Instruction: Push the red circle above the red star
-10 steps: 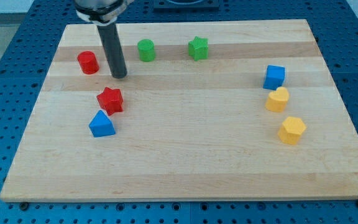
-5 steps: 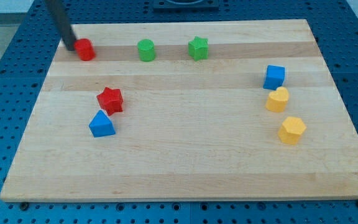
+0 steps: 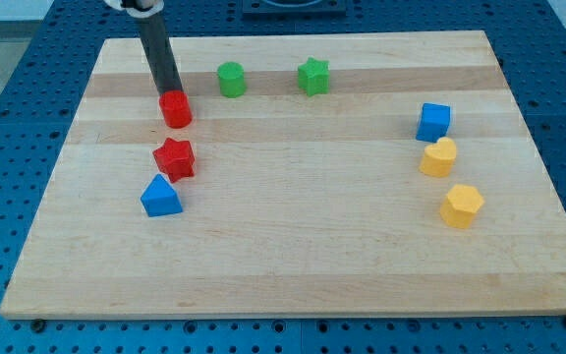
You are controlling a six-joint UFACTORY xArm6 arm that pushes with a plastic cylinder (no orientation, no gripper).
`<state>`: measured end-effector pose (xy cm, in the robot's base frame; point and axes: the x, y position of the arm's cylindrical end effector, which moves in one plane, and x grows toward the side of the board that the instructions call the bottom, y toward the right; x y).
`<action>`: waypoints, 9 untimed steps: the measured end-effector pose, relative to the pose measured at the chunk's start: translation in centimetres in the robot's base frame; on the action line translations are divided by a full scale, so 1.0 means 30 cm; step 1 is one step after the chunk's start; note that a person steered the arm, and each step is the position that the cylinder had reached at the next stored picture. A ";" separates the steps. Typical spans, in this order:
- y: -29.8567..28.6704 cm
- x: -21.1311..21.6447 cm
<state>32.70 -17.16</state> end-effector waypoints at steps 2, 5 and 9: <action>-0.053 0.031; -0.031 0.148; 0.334 0.040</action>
<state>33.90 -7.16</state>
